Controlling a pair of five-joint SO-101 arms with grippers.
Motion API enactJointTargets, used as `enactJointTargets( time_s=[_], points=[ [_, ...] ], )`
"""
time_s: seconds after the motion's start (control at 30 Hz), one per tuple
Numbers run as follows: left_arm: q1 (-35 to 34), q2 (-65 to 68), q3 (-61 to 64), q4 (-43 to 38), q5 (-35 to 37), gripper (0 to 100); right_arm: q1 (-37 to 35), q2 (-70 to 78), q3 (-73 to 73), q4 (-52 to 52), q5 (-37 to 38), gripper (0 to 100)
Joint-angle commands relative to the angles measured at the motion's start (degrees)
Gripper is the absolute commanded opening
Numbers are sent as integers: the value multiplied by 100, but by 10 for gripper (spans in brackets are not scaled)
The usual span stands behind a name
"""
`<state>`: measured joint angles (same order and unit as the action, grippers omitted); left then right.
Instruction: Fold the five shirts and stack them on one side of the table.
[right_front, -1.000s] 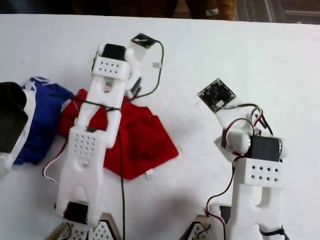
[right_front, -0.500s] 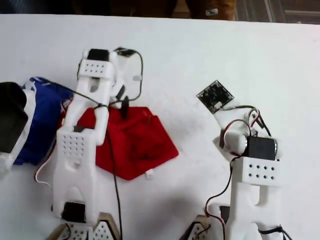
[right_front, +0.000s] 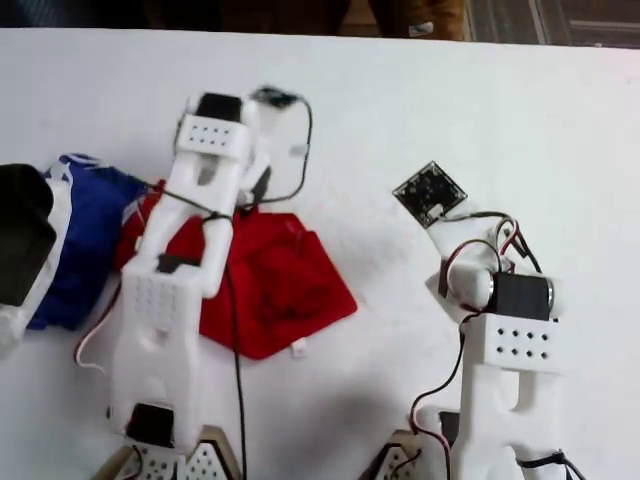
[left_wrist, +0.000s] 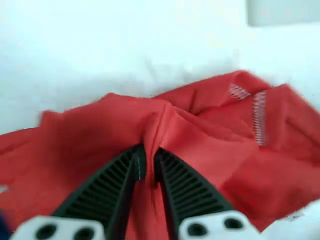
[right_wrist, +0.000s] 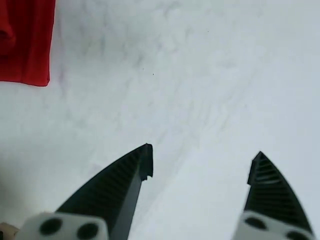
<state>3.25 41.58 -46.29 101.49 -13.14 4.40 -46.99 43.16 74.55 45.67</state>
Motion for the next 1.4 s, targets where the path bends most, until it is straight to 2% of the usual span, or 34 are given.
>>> enactJointTargets(
  time_s=[0.0, 0.23, 0.4, 0.5, 0.63, 0.77, 0.87, 1.13, 1.37],
  points=[
    [-105, -1143, 4, 105, 53, 24, -4, -101, -18, -110, 9, 308],
    [-440, -3165, 1437, 105, -53, 24, -84, -66, -18, -110, 0, 308],
    [-571, -4536, 3187, 88, -1160, 24, -778, -57, 633, -681, 9, 308],
    [-1037, -5345, 4013, 79, -1468, 24, -1288, -57, 835, -1068, 9, 308],
    [-2066, -6145, 4629, 53, -1503, 24, -1947, -57, 826, -1376, 9, 308],
    [-3007, -6549, 5112, -167, -1495, 24, -2422, -48, 923, -1938, 9, 308],
    [-3411, -6673, 5490, -360, -1495, 24, -2677, 75, 1064, -2466, 9, 308],
    [-3508, -6690, 6387, -352, -1495, 24, -2949, 1666, 1081, -3741, 9, 308],
    [-3534, -6690, 6862, -369, -1495, 24, -3389, 2721, 571, -3837, 9, 308]
  ],
)
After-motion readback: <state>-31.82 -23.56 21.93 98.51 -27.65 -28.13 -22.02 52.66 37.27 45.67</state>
